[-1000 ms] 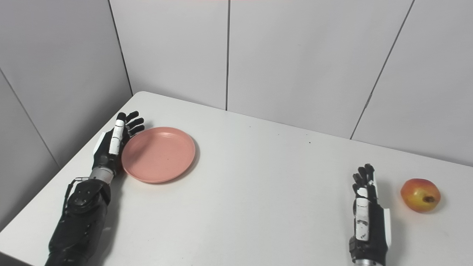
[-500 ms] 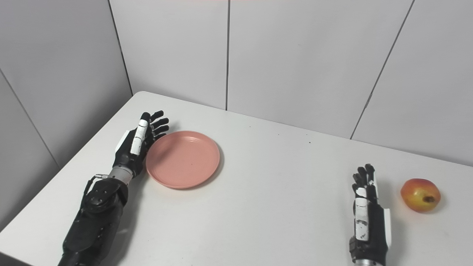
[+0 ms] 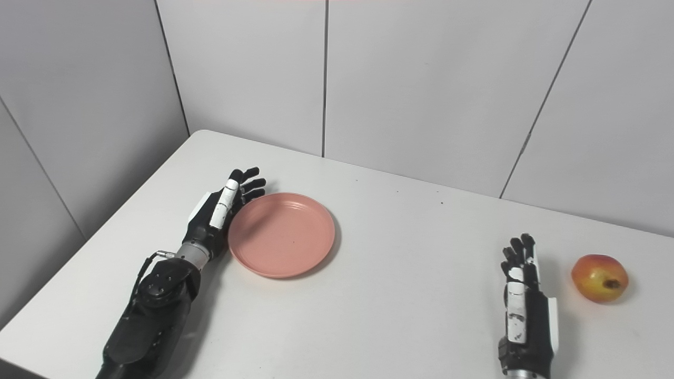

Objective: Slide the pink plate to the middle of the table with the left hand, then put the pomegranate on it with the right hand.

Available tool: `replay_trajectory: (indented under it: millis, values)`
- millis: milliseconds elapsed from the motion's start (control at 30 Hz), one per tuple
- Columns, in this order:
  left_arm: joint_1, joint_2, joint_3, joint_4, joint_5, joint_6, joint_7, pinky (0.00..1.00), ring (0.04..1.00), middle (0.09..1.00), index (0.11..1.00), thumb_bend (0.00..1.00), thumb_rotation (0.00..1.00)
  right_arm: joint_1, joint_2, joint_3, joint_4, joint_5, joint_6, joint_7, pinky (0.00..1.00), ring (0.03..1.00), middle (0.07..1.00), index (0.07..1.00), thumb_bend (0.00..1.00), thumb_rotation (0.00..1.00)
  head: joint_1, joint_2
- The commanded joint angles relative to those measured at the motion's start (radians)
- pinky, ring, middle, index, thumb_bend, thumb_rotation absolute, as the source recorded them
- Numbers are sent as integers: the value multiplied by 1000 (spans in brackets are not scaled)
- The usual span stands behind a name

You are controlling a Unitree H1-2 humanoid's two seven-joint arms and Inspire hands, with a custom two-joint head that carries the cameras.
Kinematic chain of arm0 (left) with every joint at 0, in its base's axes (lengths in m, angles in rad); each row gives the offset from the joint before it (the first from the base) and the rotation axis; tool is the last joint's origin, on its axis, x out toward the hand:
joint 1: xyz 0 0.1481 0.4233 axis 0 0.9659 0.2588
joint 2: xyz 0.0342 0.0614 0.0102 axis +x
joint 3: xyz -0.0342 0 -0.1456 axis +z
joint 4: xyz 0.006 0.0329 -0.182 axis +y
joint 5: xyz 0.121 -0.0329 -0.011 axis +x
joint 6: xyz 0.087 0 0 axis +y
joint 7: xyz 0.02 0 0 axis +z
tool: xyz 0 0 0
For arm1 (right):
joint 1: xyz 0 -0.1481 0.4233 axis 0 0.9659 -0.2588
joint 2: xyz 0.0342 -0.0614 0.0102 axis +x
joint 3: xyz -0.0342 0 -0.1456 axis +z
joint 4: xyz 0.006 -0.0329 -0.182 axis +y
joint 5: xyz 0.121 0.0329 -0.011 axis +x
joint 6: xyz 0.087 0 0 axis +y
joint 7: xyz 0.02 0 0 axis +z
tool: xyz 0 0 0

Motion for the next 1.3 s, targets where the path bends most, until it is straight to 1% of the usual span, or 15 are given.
replay_trajectory:
  millis: [0, 100, 200, 267, 300, 433, 533, 600, 667, 767, 900, 1033, 1133, 1233, 1267]
  values:
    - [-28, 11, -9, -18, 11, -15, -17, 877, 870, 874, 874, 787, 1000, 50, -3, -8, 40, 3, -25, 5, 972, 949, 952, 972, 552, 938, 1, 0]
    - [-25, 10, -15, -29, 10, -12, -21, 881, 873, 877, 877, 781, 1000, 50, 2, -8, 38, 7, -28, 6, 966, 945, 949, 970, 539, 935, -7, 4]
    - [-20, 4, -28, -48, 4, 8, -37, 900, 890, 895, 890, 773, 1000, 50, 6, -7, 35, 6, -26, 4, 965, 945, 950, 971, 540, 940, -10, 8]
    - [-19, 4, -41, -55, 11, 10, -44, 895, 894, 905, 901, 758, 1000, 48, 7, -8, 40, 10, -33, 6, 976, 949, 950, 970, 542, 926, -10, 9]
    - [-19, 2, -44, -57, 12, 11, -46, 903, 898, 910, 903, 753, 1000, 47, 7, -7, 41, 12, -34, 9, 987, 955, 955, 976, 536, 937, -10, 9]
    - [-21, -4, -55, -61, 3, 10, -59, 931, 909, 911, 901, 769, 1000, 45, 9, -7, 42, 15, -36, 10, 996, 959, 959, 980, 538, 940, -21, 14]
    - [-23, -19, -73, -74, 10, 40, -62, 962, 922, 922, 909, 784, 1000, 48, 12, -4, 31, 1, -20, 2, 983, 946, 950, 974, 539, 948, -36, 21]
    - [-22, -26, -83, -75, 15, 48, -63, 967, 925, 925, 912, 783, 1000, 48, 14, -4, 32, -2, -21, 0, 979, 944, 949, 973, 541, 951, -44, 25]
    - [-22, -33, -93, -72, 22, 49, -66, 974, 932, 931, 923, 768, 1000, 48, 17, -5, 33, 0, -23, 0, 982, 945, 950, 974, 545, 948, -50, 28]
    - [-23, -40, -104, -71, 32, 40, -71, 973, 932, 934, 930, 782, 1000, 48, 20, -5, 29, 2, -17, 1, 987, 950, 953, 976, 543, 940, -56, 32]
    - [-20, -57, -120, -88, 45, 51, -62, 971, 938, 945, 943, 785, 1000, 46, 23, -3, 30, -3, -21, -1, 999, 961, 959, 982, 538, 936, -75, 46]
    - [-19, -69, -137, -90, 64, 56, -63, 965, 946, 954, 952, 780, 1000, 47, 32, -2, 22, -17, -8, -12, 990, 949, 949, 974, 544, 934, -98, 54]
    - [-18, -81, -138, -89, 72, 50, -57, 960, 951, 959, 953, 772, 1000, 48, 37, -1, 21, -25, -7, -19, 978, 942, 942, 965, 570, 925, -110, 57]
    - [-17, -100, -137, -90, 82, 43, -41, 952, 956, 968, 961, 765, 1000, 46, 43, 2, 25, -38, -14, -22, 975, 941, 944, 966, 575, 924, -145, 67]
    - [-16, -107, -136, -90, 85, 41, -35, 949, 954, 967, 962, 764, 1000, 46, 45, 3, 24, -43, -14, -24, 971, 940, 944, 966, 577, 921, -145, 67]
